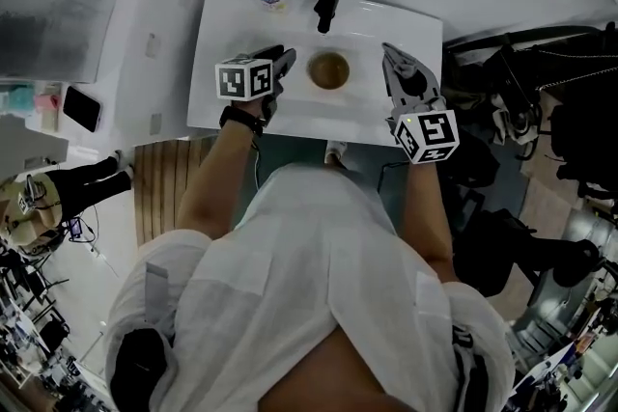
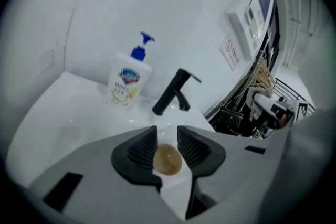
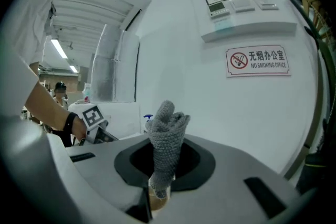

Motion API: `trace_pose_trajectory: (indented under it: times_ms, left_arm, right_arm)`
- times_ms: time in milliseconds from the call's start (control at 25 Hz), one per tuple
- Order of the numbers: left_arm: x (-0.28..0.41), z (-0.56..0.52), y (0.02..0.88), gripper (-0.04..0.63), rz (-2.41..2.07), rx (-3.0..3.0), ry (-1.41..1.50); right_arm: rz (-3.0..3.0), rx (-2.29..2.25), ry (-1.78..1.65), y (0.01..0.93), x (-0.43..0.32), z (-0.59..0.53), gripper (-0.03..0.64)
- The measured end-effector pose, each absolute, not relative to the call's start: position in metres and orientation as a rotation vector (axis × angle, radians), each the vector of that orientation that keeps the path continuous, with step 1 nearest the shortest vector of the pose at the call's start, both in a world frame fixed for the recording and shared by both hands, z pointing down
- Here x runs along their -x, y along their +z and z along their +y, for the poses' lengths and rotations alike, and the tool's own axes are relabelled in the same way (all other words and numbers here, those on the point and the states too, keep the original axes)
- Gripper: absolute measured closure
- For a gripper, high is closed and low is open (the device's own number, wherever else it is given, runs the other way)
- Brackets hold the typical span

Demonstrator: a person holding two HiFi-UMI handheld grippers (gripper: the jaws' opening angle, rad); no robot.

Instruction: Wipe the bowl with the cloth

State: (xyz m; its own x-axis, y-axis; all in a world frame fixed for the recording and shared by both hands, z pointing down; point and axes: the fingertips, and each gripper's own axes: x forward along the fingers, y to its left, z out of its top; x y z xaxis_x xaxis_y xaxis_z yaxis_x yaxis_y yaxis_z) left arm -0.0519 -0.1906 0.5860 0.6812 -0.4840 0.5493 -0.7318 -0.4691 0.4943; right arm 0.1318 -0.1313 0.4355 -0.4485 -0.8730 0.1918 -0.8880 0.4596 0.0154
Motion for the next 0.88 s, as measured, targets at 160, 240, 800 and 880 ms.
trace_pose_trajectory:
  times_ms: [160, 240, 800, 880]
  left_arm:
    - [0.066, -0.189, 0.526, 0.537, -1.004, -2.32, 0.302]
    - [0.071, -0.187, 0.499, 0.565, -1.046, -2.4, 0.246]
    - [0.116, -0.155, 0.391, 0.579, -1.326, -2.773, 0.045]
    - [0.121, -0.152, 0.386, 0.58, -1.336, -2.781, 0.029]
  right_arm:
    - [-2.508, -1.611, 0.092, 0.421, -0.143, -0.12, 0.565]
    - [-2.491, -1.646, 0.073, 0.414, -0.147, -0.115, 0.565]
    - [-2.458, -1.808, 0.044, 0.382, -0.153, -0.092, 0.565]
    - [-2.454, -1.815, 0.042, 0.38, -0.152, -0.09, 0.566]
